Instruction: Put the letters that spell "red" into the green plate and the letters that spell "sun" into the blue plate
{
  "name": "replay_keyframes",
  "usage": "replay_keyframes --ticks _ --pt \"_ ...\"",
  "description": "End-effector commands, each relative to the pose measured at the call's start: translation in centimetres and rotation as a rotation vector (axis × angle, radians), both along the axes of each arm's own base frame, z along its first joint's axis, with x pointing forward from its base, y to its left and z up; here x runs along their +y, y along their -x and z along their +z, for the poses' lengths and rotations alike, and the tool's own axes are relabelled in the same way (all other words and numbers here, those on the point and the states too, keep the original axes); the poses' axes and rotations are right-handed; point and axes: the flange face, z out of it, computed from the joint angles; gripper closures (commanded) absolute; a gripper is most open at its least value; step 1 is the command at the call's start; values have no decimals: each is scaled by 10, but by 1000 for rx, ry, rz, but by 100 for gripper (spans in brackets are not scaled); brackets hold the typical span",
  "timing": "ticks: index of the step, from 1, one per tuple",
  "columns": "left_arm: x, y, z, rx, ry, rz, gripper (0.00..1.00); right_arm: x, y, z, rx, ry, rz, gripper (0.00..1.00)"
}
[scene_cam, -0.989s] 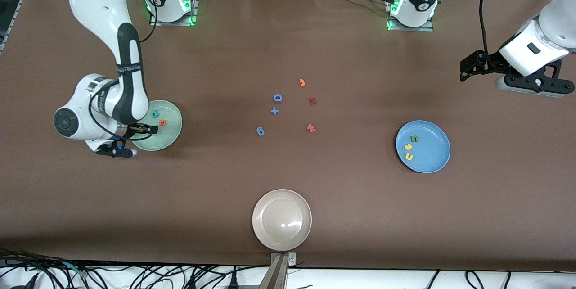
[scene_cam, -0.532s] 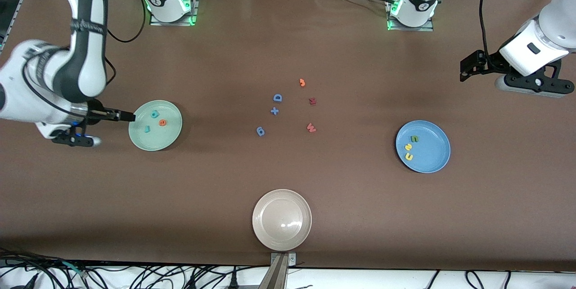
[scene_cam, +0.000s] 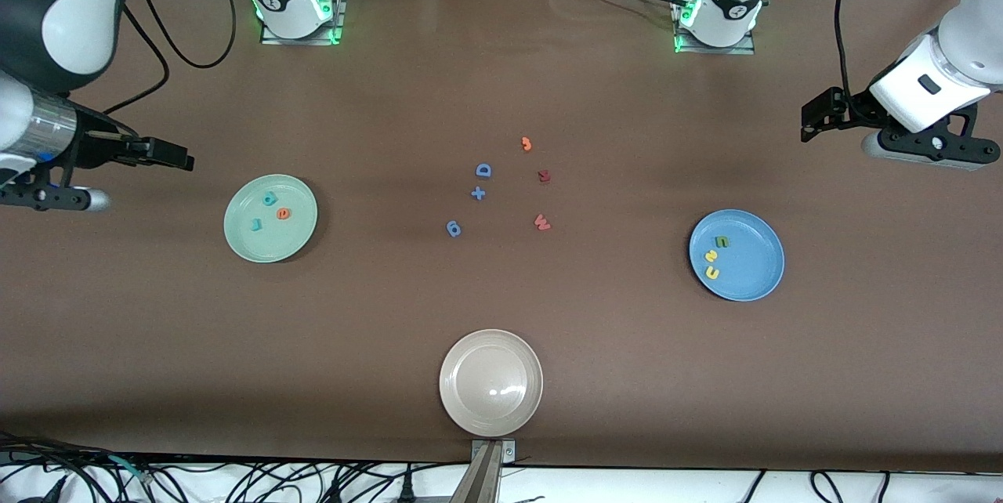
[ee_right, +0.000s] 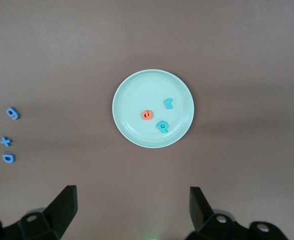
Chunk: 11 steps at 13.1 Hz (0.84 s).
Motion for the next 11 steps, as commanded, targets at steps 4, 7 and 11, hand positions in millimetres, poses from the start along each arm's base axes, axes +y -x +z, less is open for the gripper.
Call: replay_keyframes --ticks 4,7,11 --pt "1 1 4 4 19 -16 0 6 8 39 -48 12 -11 1" --pt "1 1 4 4 19 -16 0 10 6 39 -52 -22 -91 1" --pt "1 1 4 4 19 -16 0 36 -16 57 58 -13 -124 1"
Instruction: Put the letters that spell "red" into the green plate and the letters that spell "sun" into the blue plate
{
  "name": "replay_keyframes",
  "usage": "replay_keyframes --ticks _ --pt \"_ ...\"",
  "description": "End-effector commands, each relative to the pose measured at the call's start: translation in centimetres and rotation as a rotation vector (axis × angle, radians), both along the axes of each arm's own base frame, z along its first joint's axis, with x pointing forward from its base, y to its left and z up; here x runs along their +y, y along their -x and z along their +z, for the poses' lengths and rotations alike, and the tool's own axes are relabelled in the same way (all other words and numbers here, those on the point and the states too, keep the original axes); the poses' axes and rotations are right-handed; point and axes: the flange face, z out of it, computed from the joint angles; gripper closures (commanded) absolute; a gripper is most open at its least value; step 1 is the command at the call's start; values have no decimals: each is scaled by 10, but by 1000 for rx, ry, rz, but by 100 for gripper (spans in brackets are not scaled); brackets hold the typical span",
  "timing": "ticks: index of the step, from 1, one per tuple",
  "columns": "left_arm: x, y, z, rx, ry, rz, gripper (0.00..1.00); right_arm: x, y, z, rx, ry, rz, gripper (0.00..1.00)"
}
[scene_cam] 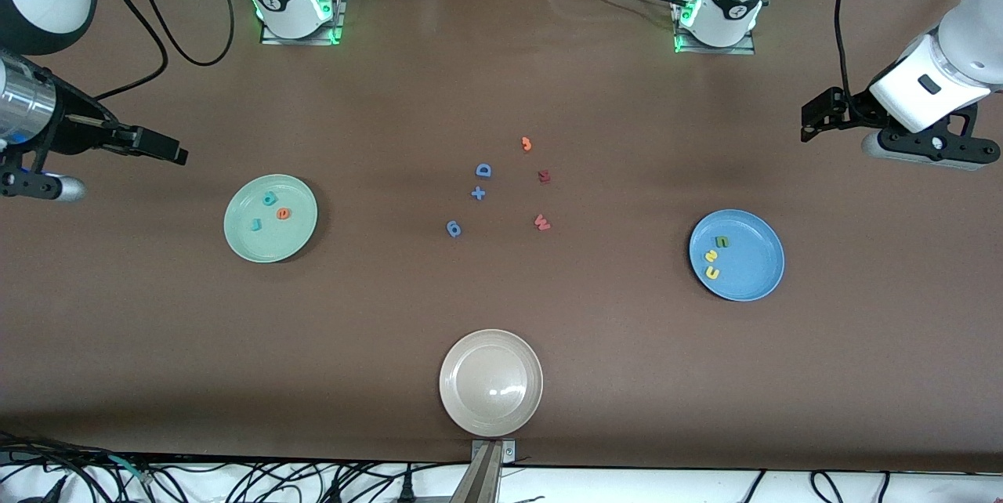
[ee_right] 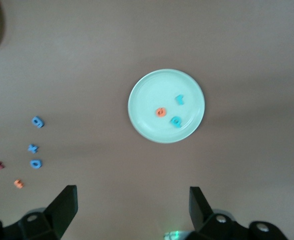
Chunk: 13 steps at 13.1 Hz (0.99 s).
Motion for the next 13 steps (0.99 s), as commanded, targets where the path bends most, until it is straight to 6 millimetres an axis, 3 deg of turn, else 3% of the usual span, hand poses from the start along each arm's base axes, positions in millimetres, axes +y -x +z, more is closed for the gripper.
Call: replay_keyframes --ticks 1,5,10,13 --pt "1 1 4 4 19 -16 0 12 -13 20 38 8 -24 1" --pt "1 1 4 4 19 -16 0 6 -18 22 43 28 2 1" --pt "1 1 4 4 19 -16 0 16 -13 36 26 107 68 2" --pt "0 1 4 4 19 -19 0 -3 -6 25 8 86 65 2"
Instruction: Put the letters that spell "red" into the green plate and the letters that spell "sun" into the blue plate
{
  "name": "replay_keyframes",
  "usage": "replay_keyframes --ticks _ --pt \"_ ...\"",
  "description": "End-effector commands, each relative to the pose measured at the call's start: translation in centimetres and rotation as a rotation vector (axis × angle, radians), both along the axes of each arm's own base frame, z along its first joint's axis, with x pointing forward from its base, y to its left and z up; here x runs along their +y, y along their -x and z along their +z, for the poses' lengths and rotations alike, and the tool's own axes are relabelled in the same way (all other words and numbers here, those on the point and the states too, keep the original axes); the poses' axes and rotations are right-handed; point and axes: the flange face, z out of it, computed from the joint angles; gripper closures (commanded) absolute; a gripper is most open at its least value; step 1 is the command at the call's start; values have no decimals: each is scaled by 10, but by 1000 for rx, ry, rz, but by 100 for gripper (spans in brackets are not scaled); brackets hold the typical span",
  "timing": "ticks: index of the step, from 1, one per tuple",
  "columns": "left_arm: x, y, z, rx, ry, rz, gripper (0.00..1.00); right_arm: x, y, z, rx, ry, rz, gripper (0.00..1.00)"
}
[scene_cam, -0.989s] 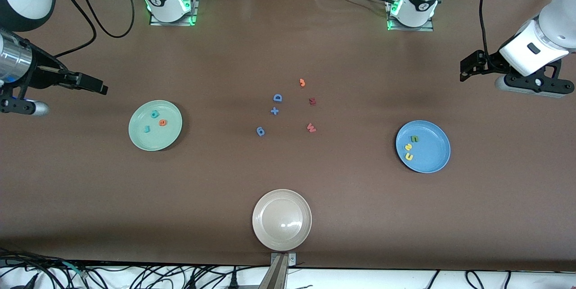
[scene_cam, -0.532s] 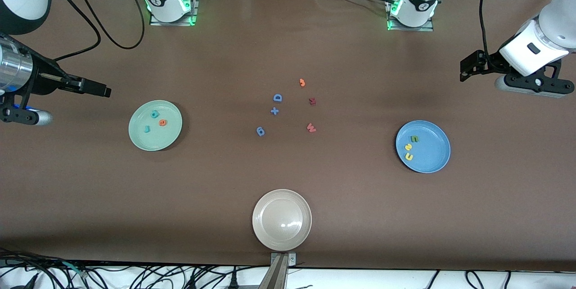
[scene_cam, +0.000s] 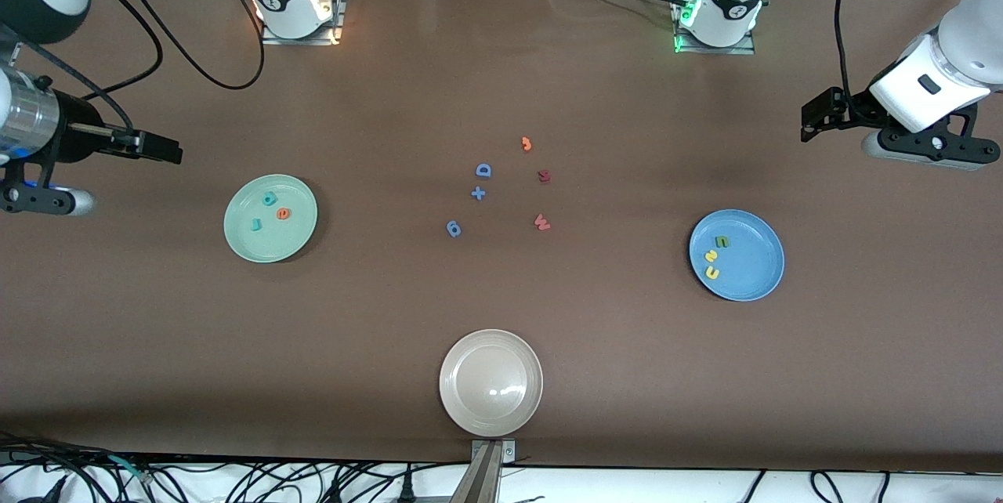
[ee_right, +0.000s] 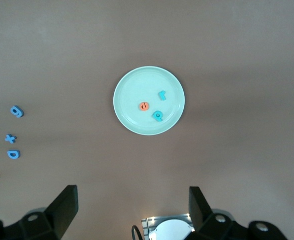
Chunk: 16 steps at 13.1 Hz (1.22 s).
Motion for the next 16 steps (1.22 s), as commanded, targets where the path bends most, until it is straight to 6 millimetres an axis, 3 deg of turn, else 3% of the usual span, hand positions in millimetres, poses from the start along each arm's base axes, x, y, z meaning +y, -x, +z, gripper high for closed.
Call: replay_keyframes --ticks 1,8,12,16 --pt "0 1 4 4 19 -18 0 -19 16 -7 -35 -28 -17 2" --pt "0 1 4 4 19 -18 0 -21 17 -17 -142 1 19 4" --pt "1 1 4 4 19 -18 0 -30 37 -32 -237 -17 11 3" --pt "1 1 4 4 19 -18 0 -31 36 -31 -263 -12 12 0"
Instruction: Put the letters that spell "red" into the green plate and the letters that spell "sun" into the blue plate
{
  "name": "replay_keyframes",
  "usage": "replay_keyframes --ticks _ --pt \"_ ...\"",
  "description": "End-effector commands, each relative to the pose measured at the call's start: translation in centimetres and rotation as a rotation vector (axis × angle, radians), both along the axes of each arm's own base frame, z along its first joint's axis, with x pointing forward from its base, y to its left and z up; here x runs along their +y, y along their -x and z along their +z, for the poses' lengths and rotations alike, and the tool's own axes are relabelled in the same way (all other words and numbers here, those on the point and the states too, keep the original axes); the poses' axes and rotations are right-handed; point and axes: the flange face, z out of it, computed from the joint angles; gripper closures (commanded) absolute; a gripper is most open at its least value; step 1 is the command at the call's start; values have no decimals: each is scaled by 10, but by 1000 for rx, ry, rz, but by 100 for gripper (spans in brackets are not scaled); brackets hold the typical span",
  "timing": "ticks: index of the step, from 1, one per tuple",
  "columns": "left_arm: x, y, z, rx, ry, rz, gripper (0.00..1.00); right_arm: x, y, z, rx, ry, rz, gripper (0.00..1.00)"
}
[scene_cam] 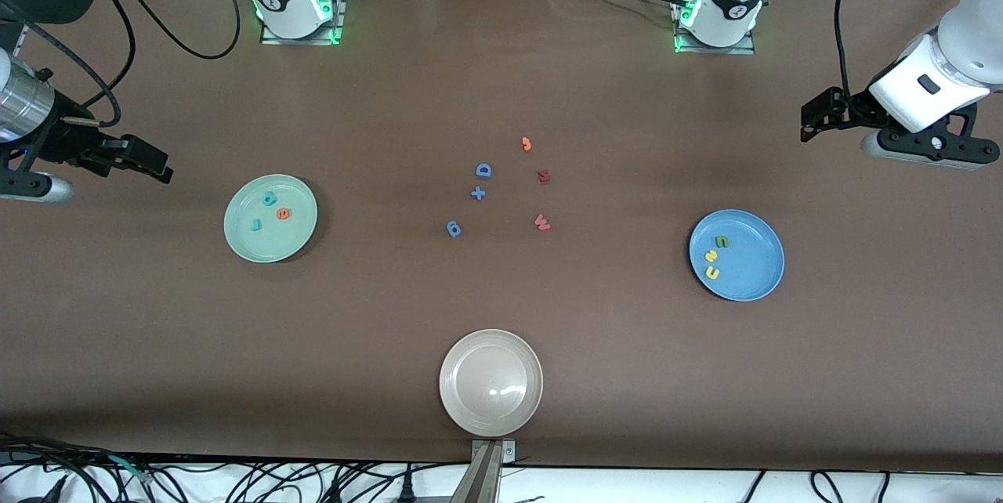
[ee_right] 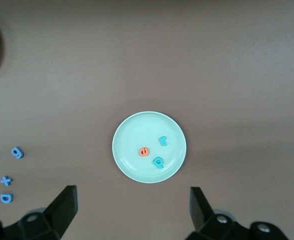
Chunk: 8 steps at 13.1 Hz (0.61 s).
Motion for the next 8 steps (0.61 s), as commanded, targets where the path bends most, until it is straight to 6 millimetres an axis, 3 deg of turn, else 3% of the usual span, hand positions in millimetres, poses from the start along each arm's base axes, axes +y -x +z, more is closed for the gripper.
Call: replay_keyframes --ticks 1,8 --pt "1 1 4 3 19 -17 0 -2 10 5 -26 33 3 0" --pt "2 1 5 2 19 -14 0 -11 10 8 -9 42 -3 1"
